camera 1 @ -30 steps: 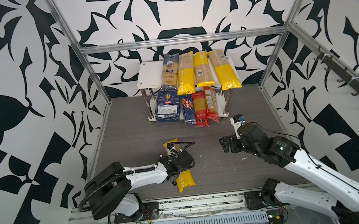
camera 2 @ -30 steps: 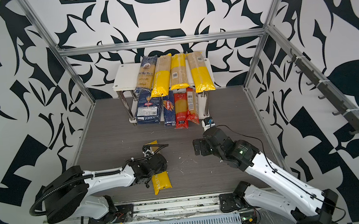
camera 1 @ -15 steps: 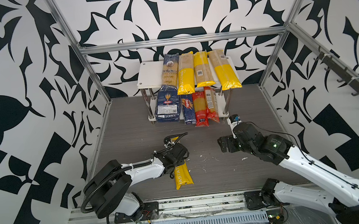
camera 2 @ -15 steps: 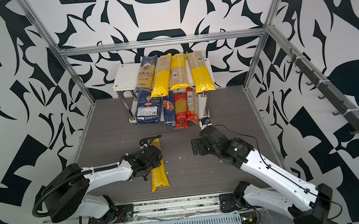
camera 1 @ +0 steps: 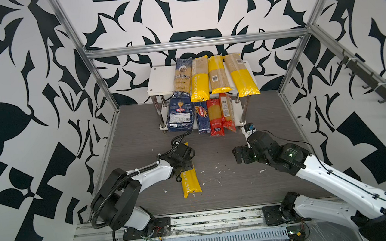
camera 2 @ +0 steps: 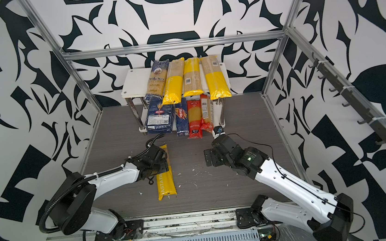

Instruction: Place and organize the pasta boxes and bags onto the shelf

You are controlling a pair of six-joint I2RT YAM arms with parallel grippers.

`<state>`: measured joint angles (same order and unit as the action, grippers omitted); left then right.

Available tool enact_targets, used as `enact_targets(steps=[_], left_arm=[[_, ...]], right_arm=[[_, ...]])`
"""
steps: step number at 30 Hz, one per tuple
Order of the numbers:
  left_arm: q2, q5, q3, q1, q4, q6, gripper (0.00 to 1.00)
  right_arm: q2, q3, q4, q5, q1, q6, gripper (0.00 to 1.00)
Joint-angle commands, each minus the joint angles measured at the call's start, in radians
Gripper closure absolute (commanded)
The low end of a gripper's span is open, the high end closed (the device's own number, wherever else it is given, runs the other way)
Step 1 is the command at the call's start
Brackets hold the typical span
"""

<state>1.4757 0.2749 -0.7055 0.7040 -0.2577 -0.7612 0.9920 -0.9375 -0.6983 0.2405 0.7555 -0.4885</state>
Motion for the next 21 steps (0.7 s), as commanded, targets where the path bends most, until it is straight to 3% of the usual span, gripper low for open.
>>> enact_targets(steps=[1, 3, 4, 12, 16, 21], left_arm=[[-0.070, 0.000, -0.002, 0.000, -0.101, 0.020, 0.16], [-0.125, -0.007, 0.035, 0.012, -0.097, -0.018, 0.03], [-0.165, 0.000, 0.060, 0.029, -0.094, -0.043, 0.01], [-0.422, 0.188, 0.200, 0.286, -0.173, -0.340, 0.01], [-0.411, 0.285, 0.211, 0.431, -0.220, -0.489, 0.01], [-0.295, 0.322, 0.211, 0.496, -0.168, -0.597, 0.01]], right_arm=[[0.007, -0.015, 0.036, 0.023, 0.004, 0.016, 0.00], [0.014, -0.011, 0.044, 0.020, 0.004, 0.015, 0.00], [0.018, -0.009, 0.048, 0.019, 0.004, 0.016, 0.00], [0.052, -0.006, 0.082, -0.010, 0.004, 0.015, 0.00], [0.051, -0.001, 0.089, -0.025, 0.004, 0.011, 0.00], [0.020, 0.016, 0.076, -0.017, 0.004, 0.000, 0.00]])
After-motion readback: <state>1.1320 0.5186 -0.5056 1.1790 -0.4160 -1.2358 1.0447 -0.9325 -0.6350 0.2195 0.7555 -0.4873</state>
